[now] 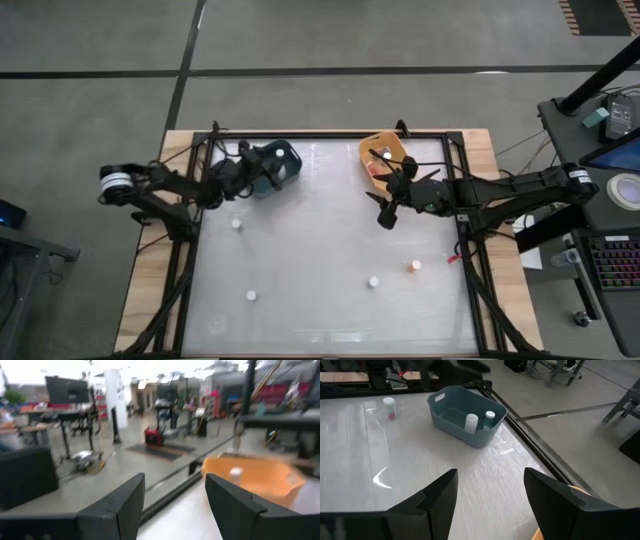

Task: Pick and place medicine bottles into bin by pill shape (circle, oval)
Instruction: Put the blue capsule bottle into the yellow bin

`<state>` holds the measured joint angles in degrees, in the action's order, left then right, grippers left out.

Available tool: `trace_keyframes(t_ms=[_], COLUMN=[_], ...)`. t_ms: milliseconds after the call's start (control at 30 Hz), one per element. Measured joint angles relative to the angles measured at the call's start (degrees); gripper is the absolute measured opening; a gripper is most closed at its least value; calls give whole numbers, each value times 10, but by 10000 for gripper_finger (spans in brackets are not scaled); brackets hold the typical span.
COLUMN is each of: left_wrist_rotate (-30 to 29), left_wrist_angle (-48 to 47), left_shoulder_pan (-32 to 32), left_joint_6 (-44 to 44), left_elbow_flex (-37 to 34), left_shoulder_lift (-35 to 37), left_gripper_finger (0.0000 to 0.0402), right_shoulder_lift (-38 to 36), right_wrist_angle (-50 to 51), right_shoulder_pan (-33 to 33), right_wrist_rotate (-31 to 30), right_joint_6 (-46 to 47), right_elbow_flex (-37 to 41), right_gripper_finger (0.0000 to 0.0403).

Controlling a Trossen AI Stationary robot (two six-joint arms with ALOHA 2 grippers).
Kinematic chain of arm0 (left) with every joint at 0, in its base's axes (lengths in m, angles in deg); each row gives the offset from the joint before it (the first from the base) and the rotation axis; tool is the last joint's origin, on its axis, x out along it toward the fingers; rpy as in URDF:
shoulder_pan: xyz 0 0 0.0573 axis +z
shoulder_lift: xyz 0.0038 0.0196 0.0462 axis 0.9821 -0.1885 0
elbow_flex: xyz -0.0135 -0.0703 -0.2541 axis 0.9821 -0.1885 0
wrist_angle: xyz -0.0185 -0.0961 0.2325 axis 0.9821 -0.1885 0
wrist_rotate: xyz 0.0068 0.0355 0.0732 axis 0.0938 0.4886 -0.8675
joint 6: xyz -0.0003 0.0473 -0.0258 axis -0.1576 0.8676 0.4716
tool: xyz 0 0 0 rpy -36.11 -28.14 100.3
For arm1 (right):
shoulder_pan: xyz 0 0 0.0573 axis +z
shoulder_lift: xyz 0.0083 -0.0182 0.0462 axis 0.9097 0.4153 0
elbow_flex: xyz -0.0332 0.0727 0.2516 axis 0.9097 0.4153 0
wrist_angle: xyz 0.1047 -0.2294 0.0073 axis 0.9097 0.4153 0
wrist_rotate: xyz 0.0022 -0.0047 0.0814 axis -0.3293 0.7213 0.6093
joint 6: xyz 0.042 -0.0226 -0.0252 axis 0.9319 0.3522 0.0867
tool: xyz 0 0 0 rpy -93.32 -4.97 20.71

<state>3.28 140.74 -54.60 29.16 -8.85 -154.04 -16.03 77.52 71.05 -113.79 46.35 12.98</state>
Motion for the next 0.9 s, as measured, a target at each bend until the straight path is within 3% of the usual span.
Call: trace_keyframes(t_ms=[233, 400, 667, 900], left_wrist_rotate=[3, -10, -28, -13], left_wrist_angle=[-43, -164, -636, -1072], left_shoulder_pan=[-82, -151, -190, -190], left_joint_6=[0, -25, -193, -380], left_elbow_flex=[10, 37, 153, 269], left_shoulder_lift=[112, 183, 272, 267], left_gripper_finger=[195, 193, 174, 164], right_shoulder_lift=[0, 0, 0, 0], right_wrist_angle=[0, 1, 0, 0], right_shoulder_pan=[0, 0, 0, 0], right_wrist_rotate=[0, 0, 1, 1], right_joint_6=[7, 8, 13, 12], right_elbow_flex=[6, 13, 13, 13], right_gripper_finger=[221, 221, 221, 221])
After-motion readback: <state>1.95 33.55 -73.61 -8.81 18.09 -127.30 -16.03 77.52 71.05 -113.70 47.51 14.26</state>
